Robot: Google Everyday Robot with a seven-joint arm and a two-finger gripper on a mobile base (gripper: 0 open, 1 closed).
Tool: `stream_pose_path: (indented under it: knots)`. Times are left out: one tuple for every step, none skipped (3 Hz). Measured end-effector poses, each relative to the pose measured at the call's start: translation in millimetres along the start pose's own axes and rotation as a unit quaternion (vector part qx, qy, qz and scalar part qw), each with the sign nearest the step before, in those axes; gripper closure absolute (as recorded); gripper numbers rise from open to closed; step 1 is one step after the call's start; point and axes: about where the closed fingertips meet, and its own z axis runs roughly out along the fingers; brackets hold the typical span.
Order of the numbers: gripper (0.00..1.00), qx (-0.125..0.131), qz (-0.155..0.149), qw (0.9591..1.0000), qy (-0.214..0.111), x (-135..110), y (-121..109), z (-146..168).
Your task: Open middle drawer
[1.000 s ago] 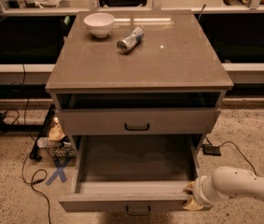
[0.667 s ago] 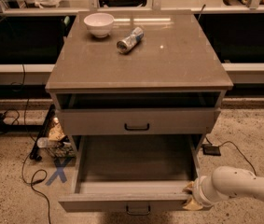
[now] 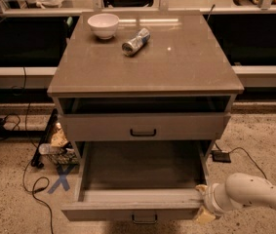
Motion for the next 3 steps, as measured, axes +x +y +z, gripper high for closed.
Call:
stream_pose_path:
  knots:
    - [0.0, 0.031, -0.001, 0.9993, -0.02, -2, -8, -36]
    - [0.0, 0.091, -0.001, 0.995, -0.04, 5, -14, -115]
    - [0.0, 0.124, 0.006, 0.9913, -0.045, 16, -34, -167]
